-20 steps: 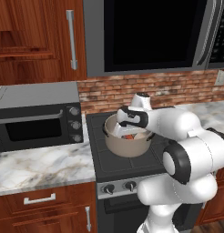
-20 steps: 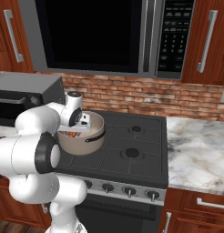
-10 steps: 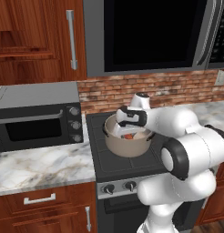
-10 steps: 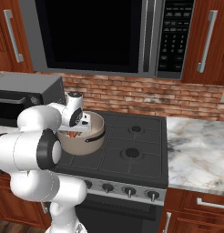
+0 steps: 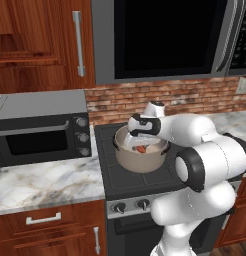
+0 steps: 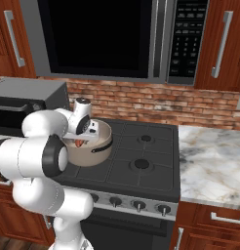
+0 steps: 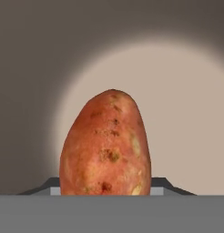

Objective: Turn on the burner for the pot on the stove. Wait thirty seconds for the pot to heat up. Then add the sweet potato to the pot.

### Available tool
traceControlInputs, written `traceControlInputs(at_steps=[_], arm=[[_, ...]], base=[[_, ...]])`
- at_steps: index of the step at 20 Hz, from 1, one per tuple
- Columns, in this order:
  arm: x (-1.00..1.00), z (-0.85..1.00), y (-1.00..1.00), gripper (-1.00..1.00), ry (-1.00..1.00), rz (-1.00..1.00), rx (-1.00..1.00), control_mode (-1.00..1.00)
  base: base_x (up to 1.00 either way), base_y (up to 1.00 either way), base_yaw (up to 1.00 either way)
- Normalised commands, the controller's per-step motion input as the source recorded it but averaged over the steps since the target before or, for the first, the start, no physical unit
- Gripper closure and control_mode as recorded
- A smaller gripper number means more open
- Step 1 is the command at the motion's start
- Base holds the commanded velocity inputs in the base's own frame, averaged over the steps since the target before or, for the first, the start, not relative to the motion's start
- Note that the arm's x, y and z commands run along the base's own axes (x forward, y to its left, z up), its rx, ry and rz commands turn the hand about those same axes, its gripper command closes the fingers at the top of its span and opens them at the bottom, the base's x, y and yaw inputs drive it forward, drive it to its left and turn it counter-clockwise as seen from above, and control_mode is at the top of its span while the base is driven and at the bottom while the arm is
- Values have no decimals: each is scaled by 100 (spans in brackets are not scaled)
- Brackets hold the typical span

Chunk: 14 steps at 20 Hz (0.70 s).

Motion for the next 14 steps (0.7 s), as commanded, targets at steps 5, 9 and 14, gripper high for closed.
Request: traceControlInputs(at_steps=[5, 9, 14], arm=[[7, -6, 0, 100, 0, 0, 4, -100], [8, -16, 0, 100, 0, 0, 2, -100], [5, -21, 0, 100, -1, 0, 2, -100]], base=[[0, 0, 0], [0, 0, 0], [0, 0, 0]])
